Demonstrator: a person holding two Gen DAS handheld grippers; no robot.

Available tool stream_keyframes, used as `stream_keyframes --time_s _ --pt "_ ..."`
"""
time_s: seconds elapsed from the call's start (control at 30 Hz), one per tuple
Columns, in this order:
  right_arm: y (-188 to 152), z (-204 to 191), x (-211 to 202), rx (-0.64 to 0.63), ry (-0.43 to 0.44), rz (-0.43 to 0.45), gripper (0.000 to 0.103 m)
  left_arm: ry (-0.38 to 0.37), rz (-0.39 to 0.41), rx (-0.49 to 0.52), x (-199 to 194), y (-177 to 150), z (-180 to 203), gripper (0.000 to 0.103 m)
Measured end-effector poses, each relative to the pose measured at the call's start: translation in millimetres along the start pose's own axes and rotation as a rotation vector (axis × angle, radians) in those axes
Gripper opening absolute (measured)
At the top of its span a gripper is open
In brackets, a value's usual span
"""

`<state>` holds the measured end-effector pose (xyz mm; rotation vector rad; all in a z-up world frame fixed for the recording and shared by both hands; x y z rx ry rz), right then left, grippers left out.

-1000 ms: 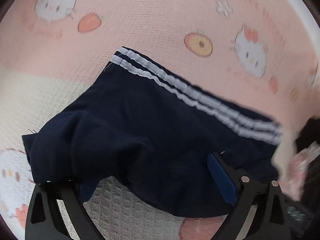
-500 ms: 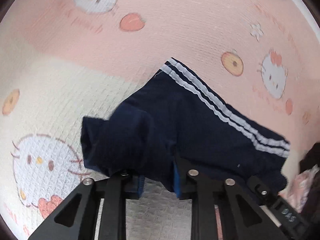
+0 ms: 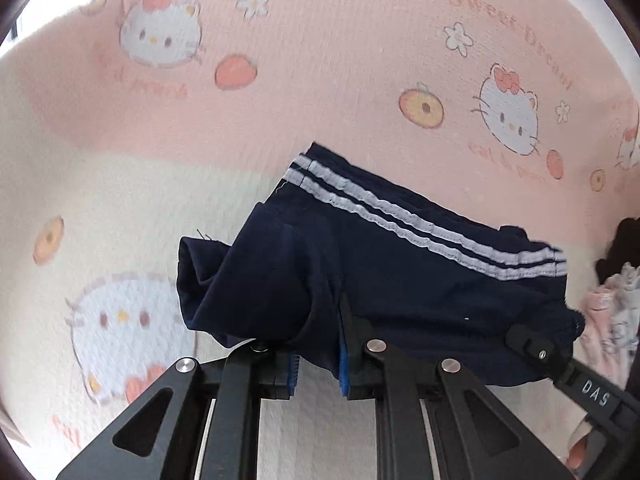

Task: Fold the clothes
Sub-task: 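Fold the pants over once more with both grippers and press them flat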

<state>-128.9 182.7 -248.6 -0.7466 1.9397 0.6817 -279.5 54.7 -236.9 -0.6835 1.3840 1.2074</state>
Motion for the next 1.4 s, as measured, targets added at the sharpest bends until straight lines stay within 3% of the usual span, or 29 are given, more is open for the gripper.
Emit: stream_keyframes --time_s 0.17,0.33,0.47,0.77,1.03,1.4 --pt "-24 7 -13 -0.042 -0.03 -0.035 0.013 -0.095 -0.075 -0.04 -6 -15 -1 0.012" --pt "-48 19 -27 -0.041 -0.042 -0.055 0.013 -0.053 -0.059 0.028 -19 -34 11 0.012" --pt "-62 31 -30 -0.006 -0.013 -0.079 0.013 -0.004 -0.091 0.099 -21 -55 25 0.013" --pt "-92 58 -37 0.076 0.055 -0.134 0.013 -0.004 -0.145 0.127 -22 -85 41 0.013" --pt "-85 70 -39 0.135 0.105 -0.097 0.013 -0.027 -0.166 0.163 -31 -105 53 0.013" --pt "-73 65 -24 0.122 0.044 -0.138 0.016 -0.015 -0.177 0.236 -21 -114 60 0.014"
Point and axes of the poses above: each gripper's, at about its wrist camera, not at the fingertips, and x roughly the way its jaws point, z to its right, y to its top, the point moved 6 cm from there along x, roughly the way its jaws point, and after that the axes turned 15 degrees about -z, right-handed, at the moved point
